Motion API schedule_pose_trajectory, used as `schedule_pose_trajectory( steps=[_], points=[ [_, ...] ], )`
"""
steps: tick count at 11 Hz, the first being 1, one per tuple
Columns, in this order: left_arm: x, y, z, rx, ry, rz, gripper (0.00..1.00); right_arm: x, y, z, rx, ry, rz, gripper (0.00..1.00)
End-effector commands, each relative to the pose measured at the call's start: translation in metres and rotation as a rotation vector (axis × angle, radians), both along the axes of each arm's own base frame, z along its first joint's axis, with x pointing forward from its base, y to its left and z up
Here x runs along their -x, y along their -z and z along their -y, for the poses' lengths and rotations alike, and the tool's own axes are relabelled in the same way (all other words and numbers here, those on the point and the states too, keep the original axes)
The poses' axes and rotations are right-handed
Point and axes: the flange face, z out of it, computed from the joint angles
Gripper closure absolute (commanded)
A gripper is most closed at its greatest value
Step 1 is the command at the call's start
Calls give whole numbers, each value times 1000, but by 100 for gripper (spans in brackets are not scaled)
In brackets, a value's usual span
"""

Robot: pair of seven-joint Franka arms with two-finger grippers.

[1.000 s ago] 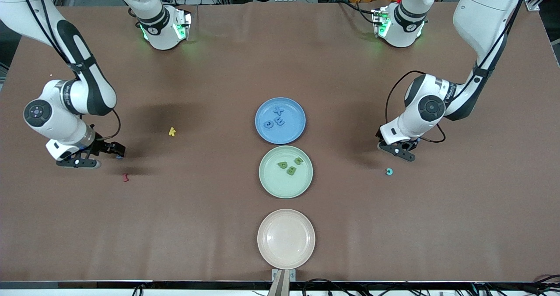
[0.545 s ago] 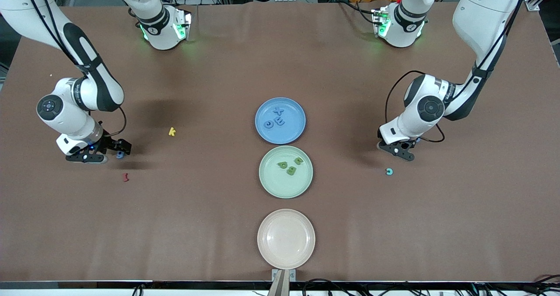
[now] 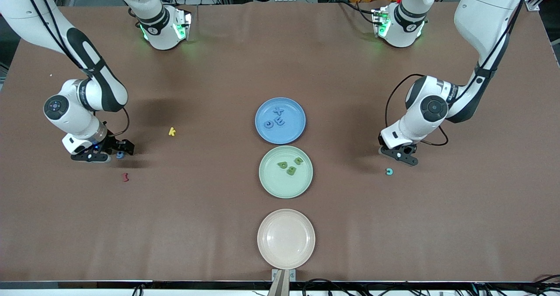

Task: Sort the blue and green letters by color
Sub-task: 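Grasp the green N with the left gripper while the right gripper reaches 6, then drop the N on the green plate while the right gripper places blue 6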

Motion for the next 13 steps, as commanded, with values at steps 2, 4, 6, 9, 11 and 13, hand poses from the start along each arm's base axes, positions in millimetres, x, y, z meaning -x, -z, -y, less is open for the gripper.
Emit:
schedule_pose_trajectory(
  steps=[2, 4, 6, 9, 11, 13],
  points=[
    [-22, -63, 92, 81, -84, 88, 100, 2, -3, 4, -2, 12, 6, 73],
    [-27, -74, 155, 139, -134, 103, 100, 4, -4, 8, -1, 22, -6, 77],
    [-30, -76, 219, 213, -200, 101, 100, -1, -16, 5, 4, 57, -7, 89],
    [-19, -63, 307, 290, -287, 73, 100, -14, -74, -18, 39, 90, -91, 91],
    [-17, -47, 330, 279, -290, 84, 100, -18, -99, -68, 54, 105, -108, 91],
    [-17, -28, 345, 269, -272, 108, 66, -17, -108, -127, 44, 177, -95, 91]
  ],
)
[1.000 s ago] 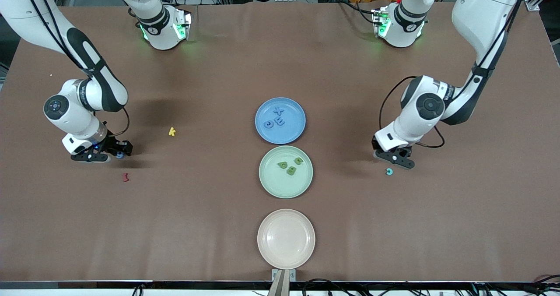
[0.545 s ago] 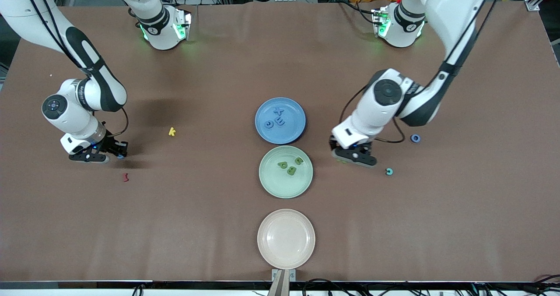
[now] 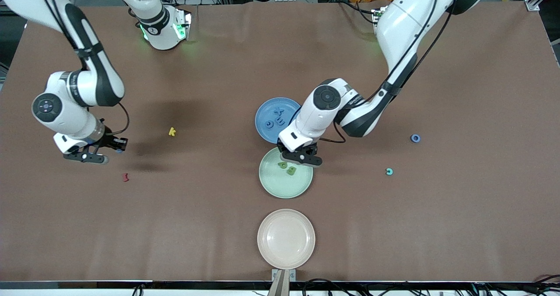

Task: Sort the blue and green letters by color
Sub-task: 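Drop the N on the green plate while the right gripper places blue 6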

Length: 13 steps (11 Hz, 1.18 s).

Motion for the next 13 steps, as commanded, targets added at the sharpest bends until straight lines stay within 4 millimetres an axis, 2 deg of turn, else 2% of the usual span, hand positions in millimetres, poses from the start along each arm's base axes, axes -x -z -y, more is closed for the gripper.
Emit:
schedule_pose_trajectory(
  steps=[1, 3, 4, 7, 8, 10, 11, 13],
  points=[
    [-15, 16, 11, -26, -2, 50, 1, 9, -12, -91, -22, 114, 15, 91],
    [-17, 0, 10, -11, -31, 63, 0, 14, -16, -146, -60, 143, 22, 91],
    [-23, -11, 5, -2, -69, 73, 0, 20, -17, -184, -76, 120, 21, 91],
    [-44, -58, -25, -21, -109, 103, 0, 35, -19, -269, -89, 47, 32, 91],
    [-50, -84, -39, -47, -130, 106, 0, 41, -19, -301, -96, 18, 36, 91],
    [-65, -138, -86, -118, -183, 98, 0, 51, -19, -365, -120, -55, 48, 91],
    [-68, -164, -107, -146, -213, 86, 0, 59, -15, -398, -129, -104, 46, 91],
    [-63, -207, -139, -215, -231, 59, 0, 75, 2, -445, -138, -176, 34, 90]
  ],
)
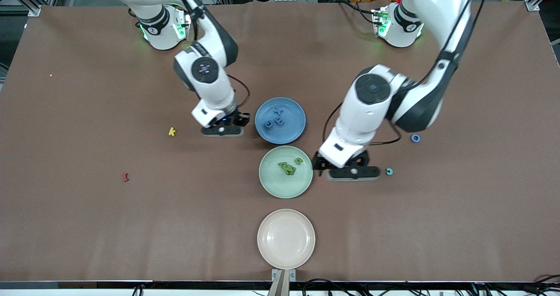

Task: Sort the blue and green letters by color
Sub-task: 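Drop the N on the green plate while the right gripper places blue 6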

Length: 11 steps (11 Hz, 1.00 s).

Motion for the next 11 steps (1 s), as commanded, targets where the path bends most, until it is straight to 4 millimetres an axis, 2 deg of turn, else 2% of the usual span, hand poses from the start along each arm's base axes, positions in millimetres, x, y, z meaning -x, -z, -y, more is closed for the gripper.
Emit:
schedule_pose_trajectory(
  steps=[1, 3, 4, 5, 6, 7, 8, 9, 11],
  points=[
    [12, -64, -51, -93, -11, -28, 0, 19, 26, -75, -32, -100, -28, 85],
    [12, -96, -90, -110, -3, -59, 0, 37, 32, -104, -56, -151, -47, 85],
    [8, -114, -120, -49, -61, -85, 0, 52, 33, -121, -72, -177, -61, 82],
    [14, -128, -136, -58, -55, -110, 0, 57, 36, -125, -74, -129, -80, 14],
    [20, -142, -148, -77, -45, -124, 0, 58, 36, -125, -69, -74, -87, 0],
    [22, -154, -167, -86, -68, -129, 0, 57, 36, -123, -65, -71, -89, 0],
    [19, -158, -186, -88, -64, -142, 0, 51, 35, -114, -39, -60, -103, 0],
    [19, -174, -203, -81, -51, -124, 0, 40, 31, -100, -14, -43, -115, 0],
    [25, -190, -235, -81, 10, -195, 0, -5, 23, -43, 25, 29, -130, 0]
  ],
)
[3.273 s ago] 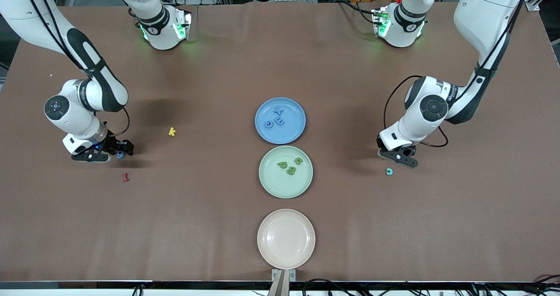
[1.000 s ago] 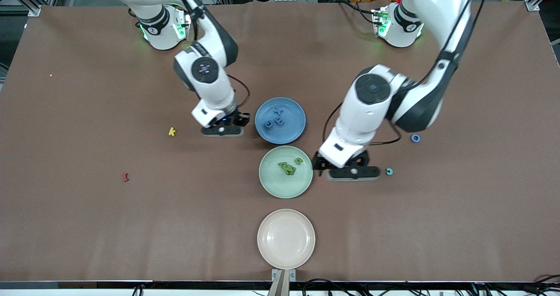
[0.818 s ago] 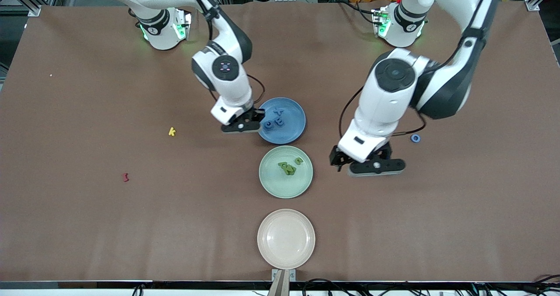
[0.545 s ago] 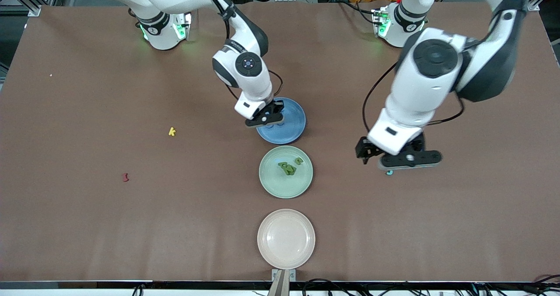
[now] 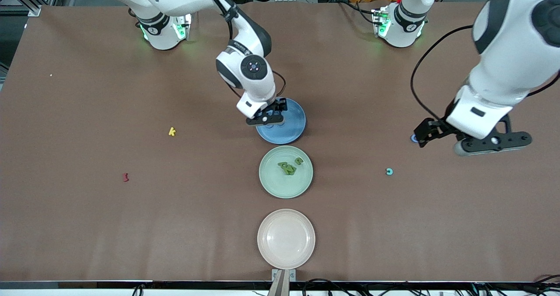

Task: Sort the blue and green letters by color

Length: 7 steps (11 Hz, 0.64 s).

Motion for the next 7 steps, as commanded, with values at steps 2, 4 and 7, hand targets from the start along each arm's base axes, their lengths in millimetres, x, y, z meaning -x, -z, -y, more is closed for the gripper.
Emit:
schedule_pose_trajectory(
  steps=[2, 4, 7],
  points=[
    [28, -51, -48, 19, 135, -104, 0, -95, -16, 125, 43, 105, -18, 0],
    [46, -72, -54, 36, 176, -83, 0, -139, -16, 209, 68, 115, 2, 0],
    [63, -84, -91, 83, 152, -104, 0, -181, -36, 342, 124, 118, 53, 0]
  ],
)
